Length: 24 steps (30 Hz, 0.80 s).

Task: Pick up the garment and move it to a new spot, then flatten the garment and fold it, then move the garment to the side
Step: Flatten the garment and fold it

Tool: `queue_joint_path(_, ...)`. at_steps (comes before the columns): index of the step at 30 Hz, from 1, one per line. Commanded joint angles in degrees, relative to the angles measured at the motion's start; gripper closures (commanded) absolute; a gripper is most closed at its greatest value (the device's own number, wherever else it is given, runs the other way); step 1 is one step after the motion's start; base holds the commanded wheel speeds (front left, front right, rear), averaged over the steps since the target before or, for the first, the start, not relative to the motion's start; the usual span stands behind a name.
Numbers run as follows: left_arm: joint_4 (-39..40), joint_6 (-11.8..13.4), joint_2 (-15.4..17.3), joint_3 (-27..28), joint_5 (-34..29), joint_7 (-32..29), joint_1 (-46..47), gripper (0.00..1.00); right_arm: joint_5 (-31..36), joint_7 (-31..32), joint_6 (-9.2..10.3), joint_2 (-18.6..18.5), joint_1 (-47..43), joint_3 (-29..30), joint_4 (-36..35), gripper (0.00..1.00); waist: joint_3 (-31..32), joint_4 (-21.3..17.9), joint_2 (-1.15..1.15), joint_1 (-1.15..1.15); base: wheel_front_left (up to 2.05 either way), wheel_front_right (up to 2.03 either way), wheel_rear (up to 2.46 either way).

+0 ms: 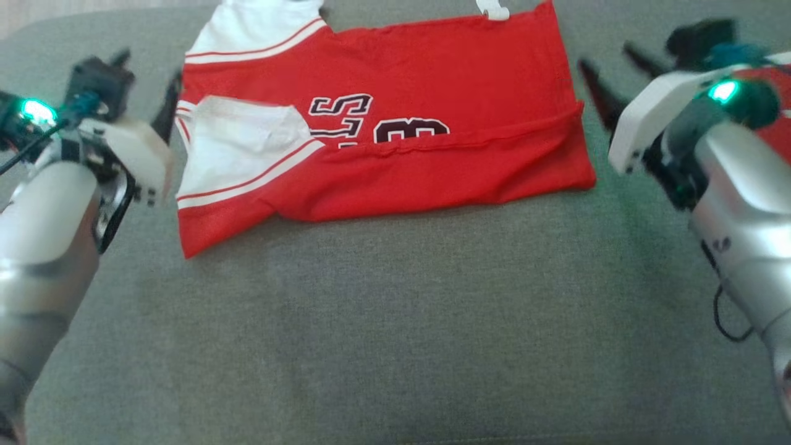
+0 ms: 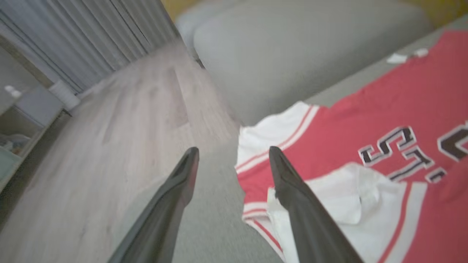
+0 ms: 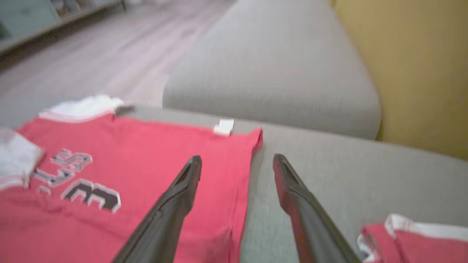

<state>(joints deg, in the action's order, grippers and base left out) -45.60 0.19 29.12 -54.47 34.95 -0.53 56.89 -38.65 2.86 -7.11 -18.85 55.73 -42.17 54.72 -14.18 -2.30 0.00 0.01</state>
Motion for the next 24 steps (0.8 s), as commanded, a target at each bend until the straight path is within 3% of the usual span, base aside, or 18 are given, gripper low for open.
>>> queue_joint_path(1,-0.2,1.5,1.7,3.5,-0.2,3.0,3.6,0.0,0.6,-3.6,-0.37,0.7,1.8,1.5,-0.8,0.0,0.6,0.3,0.0,-0.01,0.0,0.0,0.0)
queue_joint_path(4,-1.4,3.9,-0.5,5.7,0.5,10.7,3.7,0.0,0.3,-12.1,-0.37,2.4,1.9,5.6,0.2,0.0,2.0,0.8,0.0,-0.01,0.0,0.0,0.0)
queue_joint_path(7,-0.9,4.9,-2.2,7.7,1.1,14.5,2.6,0.0,0.2,-16.8,-0.37,4.3,1.1,9.7,0.0,0.0,4.0,1.2,0.0,-0.01,0.0,0.0,0.0)
queue_joint_path(11,6.7,8.2,-3.5,13.9,0.7,15.5,-0.4,0.0,2.0,-17.8,-0.37,6.1,-2.9,16.7,-4.3,0.0,6.6,2.0,0.0,-0.01,0.0,0.0,0.0)
queue_joint_path(17,20.5,13.1,-5.8,24.4,-2.9,15.5,-14.9,0.0,11.0,-17.8,-0.37,11.1,-17.2,30.7,-16.7,0.0,10.5,2.9,0.0,-0.01,0.0,0.0,0.0)
queue_joint_path(24,28.6,14.4,-9.6,31.6,-6.7,15.5,-33.1,0.0,22.0,-17.9,-0.37,15.7,-35.4,40.4,-31.1,0.0,13.5,3.7,0.0,-0.01,0.0,0.0,0.0)
